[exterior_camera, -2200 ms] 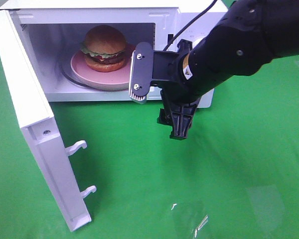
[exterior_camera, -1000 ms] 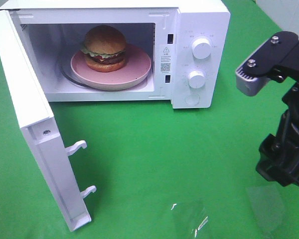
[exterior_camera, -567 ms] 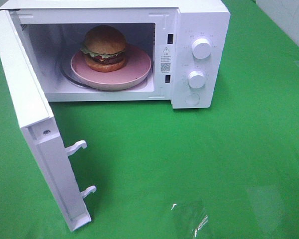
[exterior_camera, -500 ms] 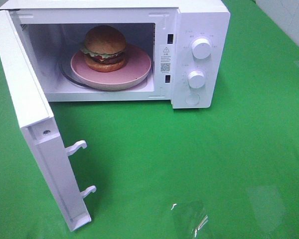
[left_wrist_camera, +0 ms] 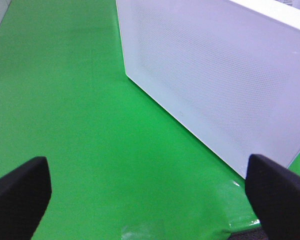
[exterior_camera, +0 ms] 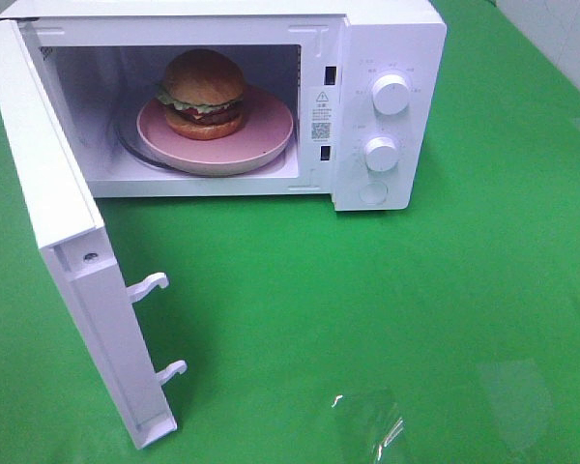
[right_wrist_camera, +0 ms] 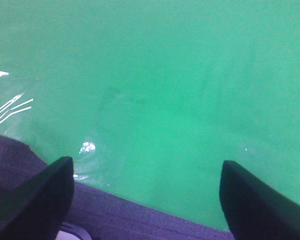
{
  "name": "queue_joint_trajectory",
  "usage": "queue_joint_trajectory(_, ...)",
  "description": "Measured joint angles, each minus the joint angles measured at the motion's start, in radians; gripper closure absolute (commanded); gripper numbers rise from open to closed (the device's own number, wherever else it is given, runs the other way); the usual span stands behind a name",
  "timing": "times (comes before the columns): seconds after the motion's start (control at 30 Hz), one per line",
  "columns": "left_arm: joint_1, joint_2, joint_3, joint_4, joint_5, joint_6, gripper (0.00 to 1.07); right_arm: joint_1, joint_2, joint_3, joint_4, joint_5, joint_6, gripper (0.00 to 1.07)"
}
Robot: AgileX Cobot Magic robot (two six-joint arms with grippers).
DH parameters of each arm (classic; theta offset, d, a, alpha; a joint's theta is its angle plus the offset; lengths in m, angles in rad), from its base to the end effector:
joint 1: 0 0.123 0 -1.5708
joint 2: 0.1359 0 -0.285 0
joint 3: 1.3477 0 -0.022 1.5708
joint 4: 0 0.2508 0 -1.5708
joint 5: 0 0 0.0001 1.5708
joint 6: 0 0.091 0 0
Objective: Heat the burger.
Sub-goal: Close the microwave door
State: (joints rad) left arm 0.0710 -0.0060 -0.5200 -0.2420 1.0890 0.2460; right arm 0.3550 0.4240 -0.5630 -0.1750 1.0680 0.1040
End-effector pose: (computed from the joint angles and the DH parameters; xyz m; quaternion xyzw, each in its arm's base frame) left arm -0.0093 -0.0200 0.2824 0.0820 0.8437 -0.0374 0.5293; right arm 0.0595 0.0072 0.2853 -0.1285 0.9219 -0.0035 0.3655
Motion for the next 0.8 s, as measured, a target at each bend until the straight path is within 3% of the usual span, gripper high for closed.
queue_joint_trajectory(0.3, 0.000, 0.000, 0.000, 0.000, 0.000, 0.000, 0.09, -0.151, -0.206, 0.050, 0.048, -0.071, 0.000, 0.31)
queue_joint_trajectory(0.8, 0.000, 0.000, 0.000, 0.000, 0.000, 0.000, 0.09, -0.271, -0.420, 0.069, 0.078, -0.099, 0.004, 0.31)
